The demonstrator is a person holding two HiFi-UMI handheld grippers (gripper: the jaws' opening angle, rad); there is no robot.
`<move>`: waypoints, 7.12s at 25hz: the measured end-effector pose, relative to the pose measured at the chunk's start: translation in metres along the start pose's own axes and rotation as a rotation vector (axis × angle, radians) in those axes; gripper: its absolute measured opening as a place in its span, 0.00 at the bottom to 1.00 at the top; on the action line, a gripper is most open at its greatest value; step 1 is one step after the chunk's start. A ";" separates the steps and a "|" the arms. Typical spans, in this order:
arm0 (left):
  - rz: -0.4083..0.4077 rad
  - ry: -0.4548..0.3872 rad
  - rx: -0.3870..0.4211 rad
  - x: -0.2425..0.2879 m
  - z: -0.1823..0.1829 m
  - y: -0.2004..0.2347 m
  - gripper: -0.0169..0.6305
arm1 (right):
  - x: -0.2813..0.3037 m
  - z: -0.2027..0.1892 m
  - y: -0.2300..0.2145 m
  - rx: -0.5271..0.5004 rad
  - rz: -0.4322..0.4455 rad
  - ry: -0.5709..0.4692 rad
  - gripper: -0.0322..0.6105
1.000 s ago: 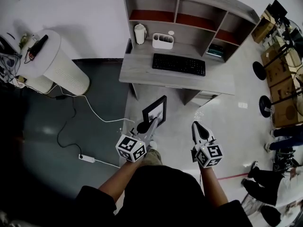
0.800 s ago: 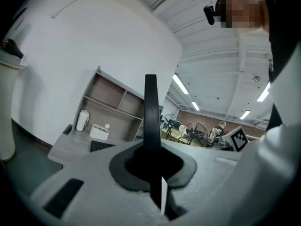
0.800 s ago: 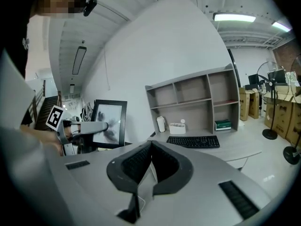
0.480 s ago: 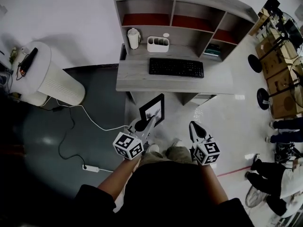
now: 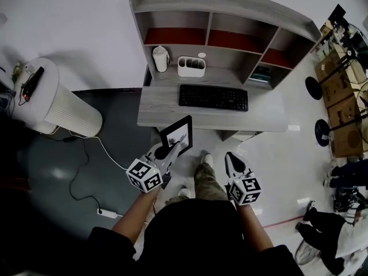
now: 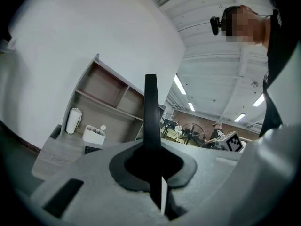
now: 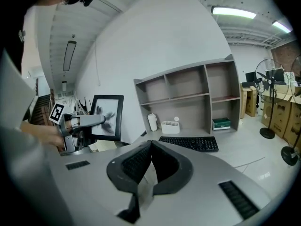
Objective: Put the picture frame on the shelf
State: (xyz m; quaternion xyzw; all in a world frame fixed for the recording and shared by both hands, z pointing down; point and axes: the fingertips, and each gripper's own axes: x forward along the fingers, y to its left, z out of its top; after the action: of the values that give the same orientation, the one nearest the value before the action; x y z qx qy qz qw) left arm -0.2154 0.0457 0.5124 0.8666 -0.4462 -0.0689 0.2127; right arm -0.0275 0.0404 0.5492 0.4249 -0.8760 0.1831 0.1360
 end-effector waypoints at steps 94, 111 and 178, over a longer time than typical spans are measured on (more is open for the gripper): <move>-0.094 0.263 0.175 0.610 0.157 0.127 0.30 | 0.146 0.103 -0.214 0.079 0.052 -0.038 0.07; -0.090 0.281 0.235 0.611 0.157 0.133 0.44 | 0.165 0.137 -0.258 0.087 0.002 -0.094 0.07; 0.132 -0.040 0.137 0.289 0.106 0.042 0.05 | 0.107 0.163 -0.222 0.025 -0.038 -0.175 0.07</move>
State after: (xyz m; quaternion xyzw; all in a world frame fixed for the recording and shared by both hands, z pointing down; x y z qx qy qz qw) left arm -0.1084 -0.2399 0.4553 0.8462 -0.5103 -0.0414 0.1478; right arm 0.0712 -0.2320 0.4910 0.4574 -0.8740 0.1536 0.0570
